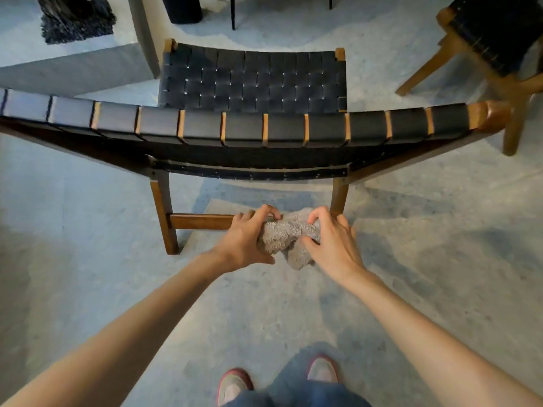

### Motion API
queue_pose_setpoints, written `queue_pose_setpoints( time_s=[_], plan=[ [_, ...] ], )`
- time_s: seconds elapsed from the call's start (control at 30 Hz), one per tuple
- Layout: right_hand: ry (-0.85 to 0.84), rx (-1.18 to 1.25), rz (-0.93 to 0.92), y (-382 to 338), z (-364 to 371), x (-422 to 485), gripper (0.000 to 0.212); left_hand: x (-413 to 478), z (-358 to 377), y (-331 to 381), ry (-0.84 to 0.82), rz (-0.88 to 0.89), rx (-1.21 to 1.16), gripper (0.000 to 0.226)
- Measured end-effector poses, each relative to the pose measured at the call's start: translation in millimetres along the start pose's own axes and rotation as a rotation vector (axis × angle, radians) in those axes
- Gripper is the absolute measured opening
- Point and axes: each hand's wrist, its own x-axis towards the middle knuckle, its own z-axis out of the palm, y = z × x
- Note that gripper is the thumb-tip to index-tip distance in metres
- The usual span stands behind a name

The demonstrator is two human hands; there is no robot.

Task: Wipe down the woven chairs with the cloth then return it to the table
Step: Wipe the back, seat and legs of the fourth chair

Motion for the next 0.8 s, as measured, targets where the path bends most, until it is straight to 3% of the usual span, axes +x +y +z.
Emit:
queue_pose_setpoints(
  time_s=[0.13, 0.37, 0.43, 0.57, 0.67, 0.8],
  plan=[
    [0.077, -0.010, -0.110, 53, 42, 36, 0.036, 54, 41, -35, 0.085, 0.080, -0.078, 0.083],
    [0.176, 0.089, -0.114, 126, 85, 84, 0.056, 147, 92, -65, 0.200, 0.230, 0.104, 0.030],
    [0.117, 0.078, -0.086, 135, 84, 97, 0.060, 159, 91, -64, 0.226, 0.248, 0.080, 0.032],
    [0.147, 0.011, -0.191, 159, 84, 114, 0.034, 185, 96, -59, 0.263, 0.360, 0.161, 0.040],
    [0.146, -0.015, -0.157, 164, 75, 114, 0.040, 197, 93, -55, 0.214, 0.385, 0.220, 0.054],
    [0.085, -0.005, -0.122, 161, 52, 96, 0.056, 192, 82, -42, 0.073, 0.405, 0.071, 0.073]
  ],
)
